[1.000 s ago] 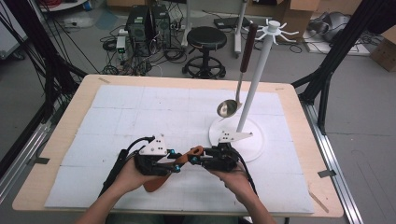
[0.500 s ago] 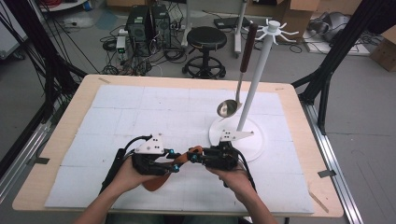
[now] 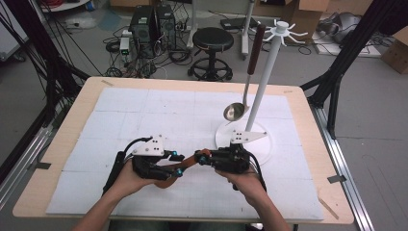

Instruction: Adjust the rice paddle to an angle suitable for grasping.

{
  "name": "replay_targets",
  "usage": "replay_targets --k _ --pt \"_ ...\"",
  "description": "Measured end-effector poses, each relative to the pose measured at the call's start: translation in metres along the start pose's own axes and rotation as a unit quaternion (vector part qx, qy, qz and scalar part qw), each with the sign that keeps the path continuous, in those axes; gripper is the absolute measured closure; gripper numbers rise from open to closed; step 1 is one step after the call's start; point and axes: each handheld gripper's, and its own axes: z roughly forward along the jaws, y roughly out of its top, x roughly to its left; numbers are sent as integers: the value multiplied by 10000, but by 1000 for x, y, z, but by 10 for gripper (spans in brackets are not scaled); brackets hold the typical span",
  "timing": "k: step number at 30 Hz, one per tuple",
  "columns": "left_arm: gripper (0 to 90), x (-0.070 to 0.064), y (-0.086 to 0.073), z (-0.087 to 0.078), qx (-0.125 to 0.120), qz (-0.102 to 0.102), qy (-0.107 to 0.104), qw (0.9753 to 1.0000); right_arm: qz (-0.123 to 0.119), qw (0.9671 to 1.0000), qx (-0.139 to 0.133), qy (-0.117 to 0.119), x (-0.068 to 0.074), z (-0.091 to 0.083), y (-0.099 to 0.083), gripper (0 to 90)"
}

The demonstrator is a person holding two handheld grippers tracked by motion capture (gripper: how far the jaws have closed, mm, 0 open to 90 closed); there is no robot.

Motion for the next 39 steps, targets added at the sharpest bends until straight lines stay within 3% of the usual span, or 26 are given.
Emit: replay_targets --k 10,20,29,35,39 --pt "586 0 0 1 -13 -19 -118 9999 -422 9991 44 -36 11 -4 23 826" --pt "589 -2 -1 5 22 -34 -324 9995 -698 9975 142 -18 21 -1 38 827" --pt "662 -2 -3 10 170 35 -505 9986 -933 9953 260 30 28 4 48 826" --pt "735 -2 -4 11 252 87 -623 9977 -949 9952 242 68 31 6 48 824" --pt "776 -2 -5 11 296 236 -705 9968 -941 9951 262 138 30 7 48 814"
